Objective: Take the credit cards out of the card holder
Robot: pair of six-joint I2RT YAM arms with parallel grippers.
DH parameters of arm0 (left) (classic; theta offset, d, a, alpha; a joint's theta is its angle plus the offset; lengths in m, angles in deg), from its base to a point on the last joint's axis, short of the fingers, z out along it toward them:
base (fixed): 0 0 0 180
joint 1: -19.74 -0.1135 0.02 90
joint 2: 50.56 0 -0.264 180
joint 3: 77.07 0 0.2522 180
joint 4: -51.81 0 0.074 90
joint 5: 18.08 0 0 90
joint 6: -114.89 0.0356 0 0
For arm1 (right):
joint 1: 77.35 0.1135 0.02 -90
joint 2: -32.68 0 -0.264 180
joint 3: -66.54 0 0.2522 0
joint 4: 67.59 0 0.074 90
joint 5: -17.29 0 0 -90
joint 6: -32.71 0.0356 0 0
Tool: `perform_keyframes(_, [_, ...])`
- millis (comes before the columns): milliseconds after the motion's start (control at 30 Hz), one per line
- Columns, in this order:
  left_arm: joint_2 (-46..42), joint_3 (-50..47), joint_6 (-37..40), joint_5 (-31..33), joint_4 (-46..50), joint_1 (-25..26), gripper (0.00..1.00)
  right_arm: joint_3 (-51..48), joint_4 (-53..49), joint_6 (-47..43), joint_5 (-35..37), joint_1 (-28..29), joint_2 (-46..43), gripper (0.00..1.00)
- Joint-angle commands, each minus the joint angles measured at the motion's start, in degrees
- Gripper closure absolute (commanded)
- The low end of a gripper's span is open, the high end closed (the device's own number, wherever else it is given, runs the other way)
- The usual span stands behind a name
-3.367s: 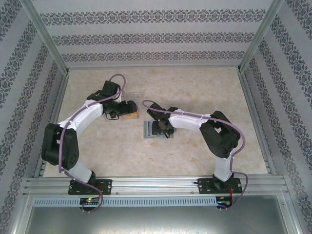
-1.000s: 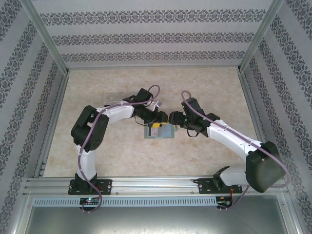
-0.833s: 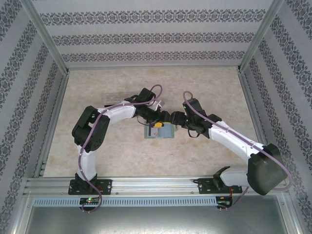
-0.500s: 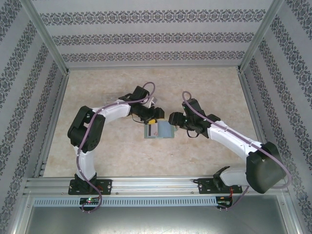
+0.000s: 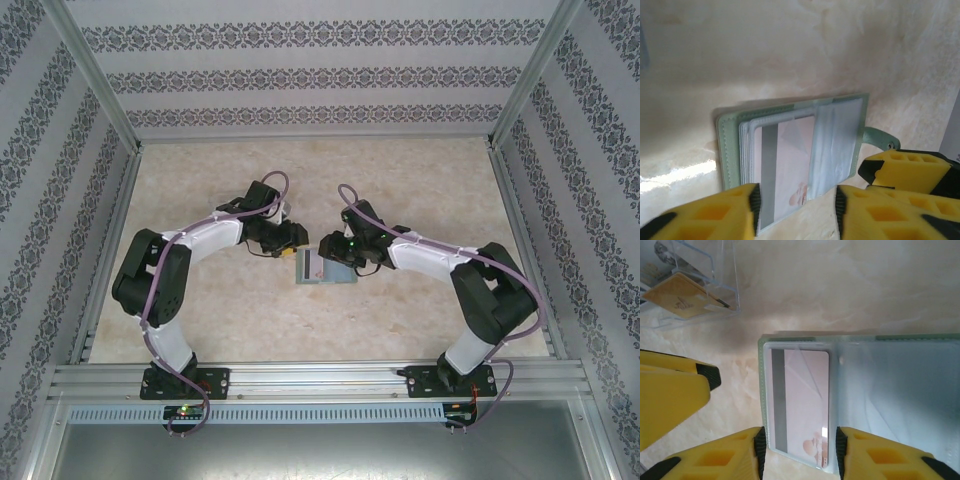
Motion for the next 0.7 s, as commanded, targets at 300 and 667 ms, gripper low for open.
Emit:
perform_keyframes(300, [5.62,3.27,0.98,-3.21,1.56,0.67,0.74,2.08,4.07,2.96,-1.20,-0.82,5.78,0.70])
perform_keyframes(667, [7.34,3.82,0.49,-3.67,2.37,0.68,0.85,1.79,5.73,2.17,-1.29,-0.57,7.61,0.74])
